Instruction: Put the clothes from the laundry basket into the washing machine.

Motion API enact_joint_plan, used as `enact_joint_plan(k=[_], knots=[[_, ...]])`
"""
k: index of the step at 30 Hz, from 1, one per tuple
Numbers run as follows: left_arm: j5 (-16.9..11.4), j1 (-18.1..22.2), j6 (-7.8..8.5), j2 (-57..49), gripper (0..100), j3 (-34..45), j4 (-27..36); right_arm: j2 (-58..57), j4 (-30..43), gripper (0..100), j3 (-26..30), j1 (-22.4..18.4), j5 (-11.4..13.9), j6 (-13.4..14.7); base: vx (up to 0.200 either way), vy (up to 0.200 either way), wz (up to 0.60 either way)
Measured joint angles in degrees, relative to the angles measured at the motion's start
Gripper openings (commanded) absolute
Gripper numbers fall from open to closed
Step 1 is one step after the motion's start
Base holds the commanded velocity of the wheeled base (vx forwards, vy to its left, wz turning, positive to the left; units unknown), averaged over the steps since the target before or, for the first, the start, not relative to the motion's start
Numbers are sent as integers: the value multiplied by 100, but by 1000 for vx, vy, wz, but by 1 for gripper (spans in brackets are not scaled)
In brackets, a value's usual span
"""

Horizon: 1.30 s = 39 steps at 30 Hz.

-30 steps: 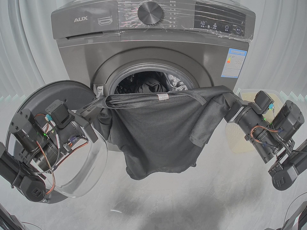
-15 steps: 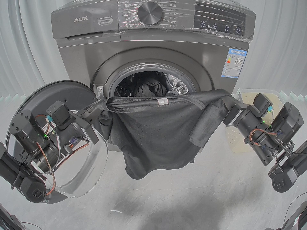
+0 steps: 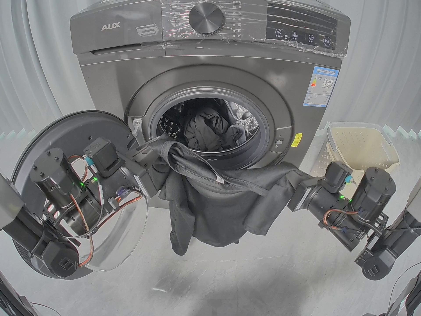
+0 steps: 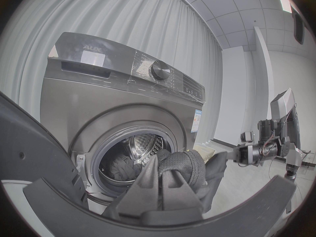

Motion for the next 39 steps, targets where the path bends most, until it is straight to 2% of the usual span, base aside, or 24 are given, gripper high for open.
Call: enact_joint_plan(k=[2,3,12,19,23,27,34,39], knots=[[4,-9,-11,72,0,-101,0,118,0,0,77,51,-6,-13,0,0,0],[6,-10,-15,102,0,-148,-2,184,0,100,121,85,-13,-16,0,0,0],[56,-15,-9,317,0,-525,9,786,-2,100,766,276,20,-71,0,0,0],[145,-50,0,516,0,-730,11,1117,-5,100,1423,536,321,-200,0,0,0],[149,-105,-1,583,0,-763,9,1211,-6,100,1486,678,432,-202,0,0,0],[146,-168,0,623,0,-772,9,1296,-6,100,1215,738,380,-207,0,0,0],[135,-266,10,642,0,-783,9,1565,0,100,111,685,268,-238,0,0,0],[127,-369,11,646,0,-853,6,1847,6,100,-581,675,508,-262,0,0,0]])
